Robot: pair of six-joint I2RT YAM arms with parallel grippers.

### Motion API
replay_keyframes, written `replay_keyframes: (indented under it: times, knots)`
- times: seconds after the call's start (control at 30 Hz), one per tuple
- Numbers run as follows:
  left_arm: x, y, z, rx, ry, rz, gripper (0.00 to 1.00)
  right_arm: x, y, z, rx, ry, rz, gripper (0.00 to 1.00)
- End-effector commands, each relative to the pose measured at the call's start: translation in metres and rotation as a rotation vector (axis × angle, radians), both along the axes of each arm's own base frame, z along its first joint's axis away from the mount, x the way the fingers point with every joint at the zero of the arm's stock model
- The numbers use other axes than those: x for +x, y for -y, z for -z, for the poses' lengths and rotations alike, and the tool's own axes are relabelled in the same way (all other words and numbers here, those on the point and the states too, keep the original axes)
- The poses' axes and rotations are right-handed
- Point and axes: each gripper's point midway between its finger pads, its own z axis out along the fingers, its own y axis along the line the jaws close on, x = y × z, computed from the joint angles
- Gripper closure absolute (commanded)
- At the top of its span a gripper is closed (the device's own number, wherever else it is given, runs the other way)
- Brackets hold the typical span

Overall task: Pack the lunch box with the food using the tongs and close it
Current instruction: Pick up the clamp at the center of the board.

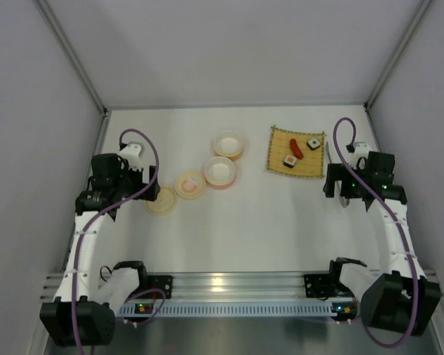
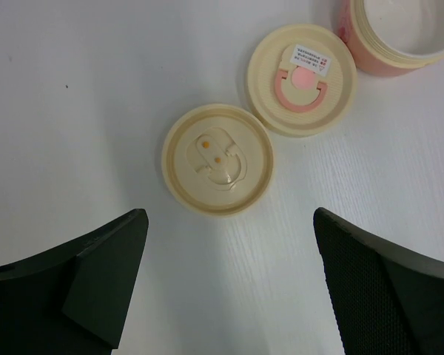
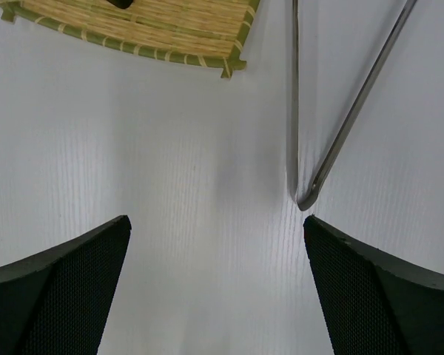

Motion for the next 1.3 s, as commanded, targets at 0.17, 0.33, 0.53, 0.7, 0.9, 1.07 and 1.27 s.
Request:
replay_keyframes:
  times: [0.17,0.33,0.53,0.7,0.9,1.07,1.27]
  knots:
    - [0.003,0.014,-0.012,-0.037,0.043,0.076,0.01,0.001,0.013,-0.009,-0.029,-0.044,0.039,0.01]
    - [0.004,0.015,-0.010,-0.043,0.030,0.083,0.01,0.000,0.029,0.007,-0.061,-0.172,0.092,0.01]
    - [0.004,0.019,-0.006,-0.057,0.013,0.101,0.02,0.003,0.062,0.038,-0.052,-0.306,0.246,0.01]
    - [0.004,0.021,-0.003,-0.066,-0.003,0.112,0.01,0.013,0.074,0.055,-0.067,-0.355,0.285,0.01]
    - [0.008,0.023,0.003,-0.081,-0.020,0.120,0.02,0.028,0.082,0.077,-0.062,-0.415,0.311,0.01]
    - [0.011,0.023,0.009,-0.080,-0.039,0.120,0.01,0.053,0.089,0.085,-0.048,-0.389,0.349,0.01]
    - [0.014,0.023,0.020,-0.079,-0.073,0.125,0.02,0.078,0.096,0.097,-0.043,-0.365,0.364,0.01]
